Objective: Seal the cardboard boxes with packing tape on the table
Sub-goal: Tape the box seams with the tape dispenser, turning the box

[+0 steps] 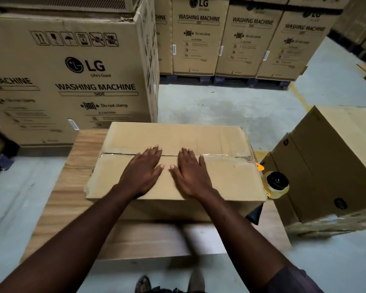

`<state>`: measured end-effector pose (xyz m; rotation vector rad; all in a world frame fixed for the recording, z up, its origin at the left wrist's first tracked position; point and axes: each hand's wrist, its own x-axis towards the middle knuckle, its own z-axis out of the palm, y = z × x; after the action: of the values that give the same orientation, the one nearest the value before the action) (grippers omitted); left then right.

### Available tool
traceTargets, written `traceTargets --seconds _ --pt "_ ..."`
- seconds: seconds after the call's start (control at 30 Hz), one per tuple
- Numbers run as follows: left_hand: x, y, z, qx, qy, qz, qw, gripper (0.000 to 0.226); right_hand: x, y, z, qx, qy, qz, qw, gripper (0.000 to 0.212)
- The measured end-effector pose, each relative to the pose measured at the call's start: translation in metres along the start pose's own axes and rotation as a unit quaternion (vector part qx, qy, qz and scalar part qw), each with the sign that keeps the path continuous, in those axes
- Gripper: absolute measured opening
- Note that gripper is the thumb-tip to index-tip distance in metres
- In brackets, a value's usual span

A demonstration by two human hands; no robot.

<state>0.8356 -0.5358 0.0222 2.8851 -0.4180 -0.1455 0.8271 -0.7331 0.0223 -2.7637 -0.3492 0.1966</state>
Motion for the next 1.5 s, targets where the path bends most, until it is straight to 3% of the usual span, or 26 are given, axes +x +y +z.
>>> traceTargets --seconds 0.2,0.33,0.47,0.6,0.7,0.83,0.93,1.0,1.07,1.17,1.2,1.23,1.33,1.4,1.5 --pt "-0.032 -0.101 -0.016 -0.036 0.052 -0.1 0.993 0.065 -0.001 0.004 0.002 0.002 0.031 0.105 0.994 0.076" --pt "-0.03 -0.095 -0.017 -0.054 0.061 -0.113 0.99 0.062 0.012 -0.032 0.011 -0.011 0.028 0.162 0.986 0.083" --pt "-0.028 -0.088 -0.013 -0.035 0.079 -0.08 0.993 0.059 0.026 -0.087 0.027 -0.008 -0.007 0.015 1.0 0.079" --pt "-0.031 -0.109 -0.022 -0.153 0.116 -0.08 0.978 0.051 0.03 -0.122 0.039 -0.031 -0.048 -0.112 0.992 0.074" --pt "-0.036 -0.123 -0.026 -0.286 0.131 -0.153 0.937 0.066 0.034 -0.11 0.037 -0.006 0.0 -0.094 0.996 0.068" --pt "-0.044 -0.134 -0.024 -0.488 0.077 -0.193 0.848 0.085 0.039 -0.087 0.033 0.012 0.077 0.122 0.99 0.074" --pt "-0.044 -0.136 -0.021 -0.481 0.05 -0.185 0.856 0.094 0.049 -0.113 0.041 0.015 0.087 0.181 0.979 0.083" --pt "-0.043 -0.138 -0.019 -0.484 0.03 -0.193 0.853 0.103 0.057 -0.146 0.051 0.028 0.073 0.148 0.986 0.084" --pt "-0.04 -0.14 -0.019 -0.522 0.03 -0.199 0.829 0.088 0.063 -0.18 0.061 0.018 0.043 0.078 0.996 0.08" --pt "-0.03 -0.143 -0.023 -0.666 -0.004 -0.211 0.716 0.052 0.068 -0.219 0.072 -0.013 0.008 -0.022 1.0 0.071" --pt "-0.025 -0.143 -0.03 -0.692 -0.026 -0.22 0.687 0.047 0.069 -0.224 0.075 -0.019 0.004 -0.039 0.999 0.072" --pt "-0.017 -0.145 -0.034 -0.695 -0.047 -0.22 0.683 0.045 0.07 -0.225 0.076 -0.017 0.004 -0.047 0.999 0.075" --pt "0.018 -0.151 -0.051 -0.643 -0.082 -0.189 0.737 0.044 0.067 -0.22 0.078 -0.001 0.002 -0.052 0.999 0.091" --pt "0.043 -0.153 -0.058 -0.615 -0.06 -0.18 0.765 0.038 0.063 -0.219 0.078 -0.009 0.0 -0.062 0.998 0.1" --pt "0.073 -0.166 -0.05 -0.564 0.006 -0.19 0.803 0.07 0.063 -0.218 0.076 -0.014 0.0 -0.064 0.998 0.102"
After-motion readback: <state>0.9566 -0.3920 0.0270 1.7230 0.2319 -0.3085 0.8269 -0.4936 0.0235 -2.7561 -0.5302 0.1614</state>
